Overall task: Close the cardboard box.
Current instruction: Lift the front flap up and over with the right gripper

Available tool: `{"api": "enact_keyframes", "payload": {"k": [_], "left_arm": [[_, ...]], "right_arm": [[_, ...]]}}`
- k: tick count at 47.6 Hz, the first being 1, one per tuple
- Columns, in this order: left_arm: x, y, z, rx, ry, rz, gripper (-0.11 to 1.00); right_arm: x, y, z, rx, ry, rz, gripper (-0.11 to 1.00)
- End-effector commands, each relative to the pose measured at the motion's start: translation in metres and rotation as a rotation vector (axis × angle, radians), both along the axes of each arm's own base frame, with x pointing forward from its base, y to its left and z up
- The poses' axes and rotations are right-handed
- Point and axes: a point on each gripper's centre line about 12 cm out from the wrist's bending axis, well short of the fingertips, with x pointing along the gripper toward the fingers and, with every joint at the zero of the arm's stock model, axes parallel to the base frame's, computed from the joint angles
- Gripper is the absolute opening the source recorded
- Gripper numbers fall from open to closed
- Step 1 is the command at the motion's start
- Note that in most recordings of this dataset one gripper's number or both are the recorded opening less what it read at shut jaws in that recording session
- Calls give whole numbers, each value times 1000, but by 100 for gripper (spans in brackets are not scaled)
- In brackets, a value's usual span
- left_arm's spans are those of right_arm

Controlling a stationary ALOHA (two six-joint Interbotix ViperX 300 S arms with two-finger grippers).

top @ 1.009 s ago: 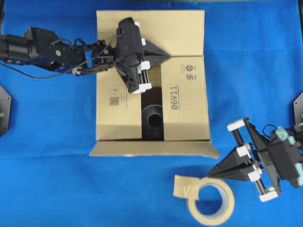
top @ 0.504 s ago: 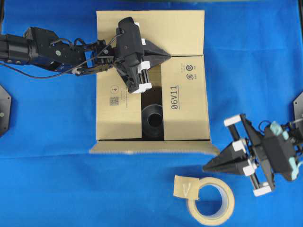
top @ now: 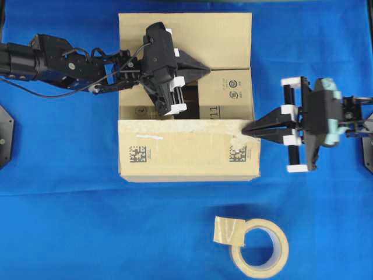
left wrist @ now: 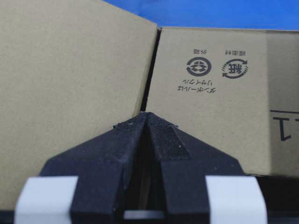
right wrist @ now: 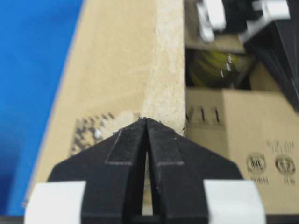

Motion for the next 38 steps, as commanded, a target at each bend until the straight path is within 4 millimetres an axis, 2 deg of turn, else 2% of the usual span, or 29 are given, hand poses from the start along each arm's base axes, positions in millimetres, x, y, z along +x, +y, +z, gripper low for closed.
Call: {"api": "enact_keyframes", "payload": {"k": [1, 11, 21, 29, 38], "left_arm": [[2, -2, 11, 5, -30, -4, 0], [2, -2, 12, 5, -33, -4, 0], [3, -5, 21, 6, -51, -10, 0], [4, -10, 51, 12, -84, -22, 0], [-1, -8, 97, 45, -82, -29, 0]], "right_arm": [[6, -3, -8, 5, 28, -13, 0], [16, -4, -30, 36, 106, -38, 0], [18, -3, -30, 37, 103, -38, 0], [18, -4, -29, 38, 101, -40, 0], [18, -4, -29, 38, 100, -40, 0]]}}
